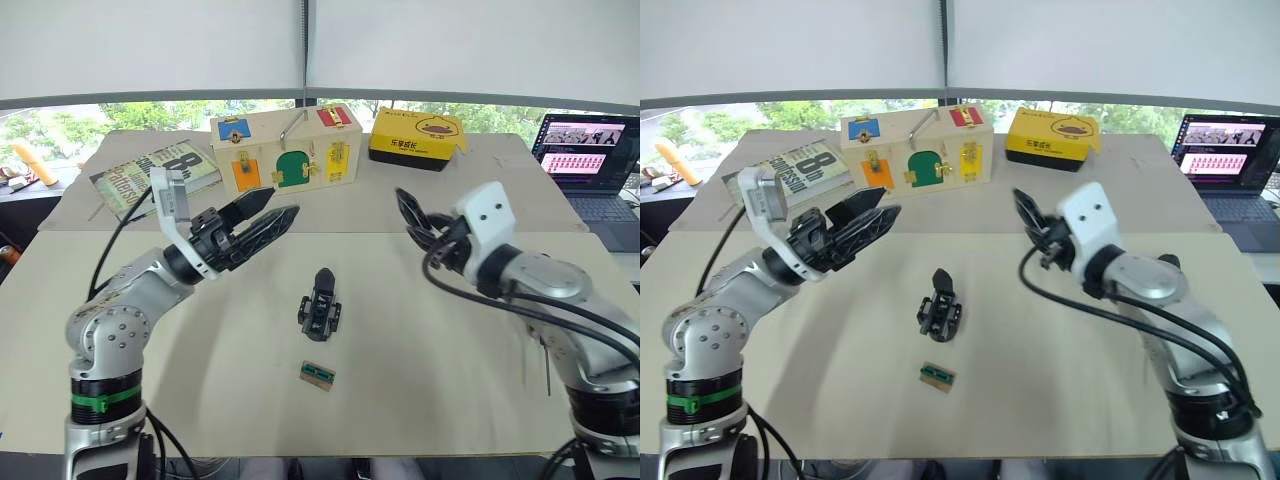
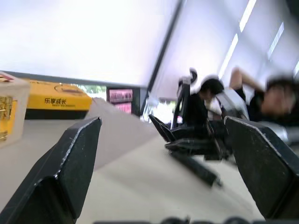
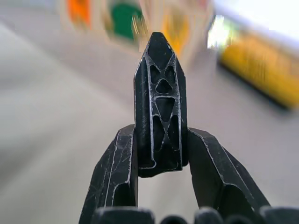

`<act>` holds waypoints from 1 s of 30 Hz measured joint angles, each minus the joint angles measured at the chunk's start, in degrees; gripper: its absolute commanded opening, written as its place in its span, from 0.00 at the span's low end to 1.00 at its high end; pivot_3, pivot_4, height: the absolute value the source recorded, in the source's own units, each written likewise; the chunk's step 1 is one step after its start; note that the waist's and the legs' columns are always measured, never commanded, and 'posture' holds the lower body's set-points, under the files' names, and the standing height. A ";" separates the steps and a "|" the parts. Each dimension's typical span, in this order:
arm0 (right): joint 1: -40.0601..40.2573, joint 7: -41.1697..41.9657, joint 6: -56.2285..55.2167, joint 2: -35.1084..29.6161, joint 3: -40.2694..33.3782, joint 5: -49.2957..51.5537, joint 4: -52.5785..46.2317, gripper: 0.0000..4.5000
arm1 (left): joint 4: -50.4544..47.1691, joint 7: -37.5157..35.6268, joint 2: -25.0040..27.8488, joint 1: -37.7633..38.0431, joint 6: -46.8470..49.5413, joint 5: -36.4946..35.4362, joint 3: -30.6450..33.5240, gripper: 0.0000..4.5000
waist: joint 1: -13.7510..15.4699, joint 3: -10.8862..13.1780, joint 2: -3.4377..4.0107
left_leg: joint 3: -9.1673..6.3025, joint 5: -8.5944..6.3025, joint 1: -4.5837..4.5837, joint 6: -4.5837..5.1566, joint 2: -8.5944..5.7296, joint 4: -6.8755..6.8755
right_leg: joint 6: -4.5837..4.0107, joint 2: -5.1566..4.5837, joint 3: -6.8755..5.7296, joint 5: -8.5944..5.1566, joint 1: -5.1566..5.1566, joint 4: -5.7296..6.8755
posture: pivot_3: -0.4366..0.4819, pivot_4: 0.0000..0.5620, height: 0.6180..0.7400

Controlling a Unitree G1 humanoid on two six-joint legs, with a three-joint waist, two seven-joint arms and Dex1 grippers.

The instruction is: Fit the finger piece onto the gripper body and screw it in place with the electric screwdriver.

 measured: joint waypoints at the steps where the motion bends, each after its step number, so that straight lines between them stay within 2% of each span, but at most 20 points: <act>1: -1.28 0.24 -3.67 1.81 2.41 -2.25 0.36 0.25 | -0.02 2.60 -1.71 -0.31 0.36 -0.45 -0.16 1.00 | 0.03 0.01 0.00 | 0.00 0.01 -0.02 -0.02 -0.01 0.00 | -0.01 -0.01 -0.01 0.01 -0.02 0.00 | 0.48 0.27 1.00; 5: -6.50 0.32 -14.65 9.04 10.03 -9.13 2.72 0.25 | -0.14 11.59 -10.14 -2.88 0.15 -1.95 -1.24 1.00 | 0.30 0.01 -0.02 | -0.05 0.04 -0.05 -0.05 -0.04 0.01 | -0.04 -0.02 -0.13 0.02 0.01 0.00 | 0.48 0.27 1.00; 6: -7.31 0.69 -16.96 9.67 11.21 -10.47 3.40 0.25 | -0.28 13.11 -10.83 -3.13 0.27 -2.64 -1.42 1.00 | 0.35 0.02 -0.03 | -0.07 0.04 -0.05 -0.05 -0.04 0.01 | -0.05 0.00 -0.15 0.03 0.01 0.02 | 0.48 0.27 1.00; 11: -7.93 3.48 -24.04 11.48 13.42 -15.16 8.70 0.25 | -1.01 15.39 -13.57 -2.95 -0.22 -2.57 -2.98 1.00 | 0.17 0.02 -0.03 | -0.07 0.04 -0.10 -0.04 -0.05 -0.01 | -0.04 0.04 -0.24 0.03 0.04 0.03 | 0.48 0.27 1.00; 16: -7.93 6.53 -26.37 12.93 14.16 -16.80 9.33 0.25 | -1.00 16.61 -16.77 -3.15 -3.32 -2.39 -3.40 1.00 | 0.08 0.02 -0.03 | -0.08 0.06 -0.09 -0.08 0.01 -0.03 | -0.06 0.11 -0.26 0.02 0.03 0.00 | 0.48 0.27 1.00; 22: -7.93 7.45 -26.40 14.36 13.74 -17.45 10.33 0.25 | -1.00 15.92 -16.05 -2.98 -3.57 -2.43 -3.38 1.00 | 0.12 0.02 -0.03 | -0.07 0.06 -0.08 -0.08 -0.01 -0.02 | -0.06 0.06 -0.23 0.02 0.03 0.00 | 0.48 0.27 1.00; 25: -7.97 7.57 -26.40 14.76 13.14 -17.90 10.40 0.25 | -1.00 15.76 -16.38 -2.19 -3.65 -2.43 -3.57 0.81 | 0.13 0.02 -0.03 | -0.07 0.06 -0.08 -0.08 -0.01 -0.02 | -0.06 0.06 -0.23 0.02 0.03 0.00 | 0.48 0.27 1.00; 28: -7.98 7.58 -26.20 15.19 12.91 -18.42 10.40 0.25 | -1.00 15.81 -17.45 -1.83 -4.09 -2.43 -3.77 0.50 | 0.12 0.02 -0.03 | -0.08 0.06 -0.09 -0.08 -0.01 -0.02 | -0.06 0.07 -0.24 0.02 0.03 0.00 | 0.48 0.27 1.00; 30: -7.98 7.59 -26.03 15.34 12.81 -18.44 10.36 0.25 | -1.11 16.16 -18.00 -1.57 -4.79 -2.42 -3.78 0.25 | 0.10 0.02 -0.03 | -0.07 0.06 -0.08 -0.08 0.00 -0.02 | -0.06 0.08 -0.24 0.02 0.03 0.00 | 0.48 0.27 1.00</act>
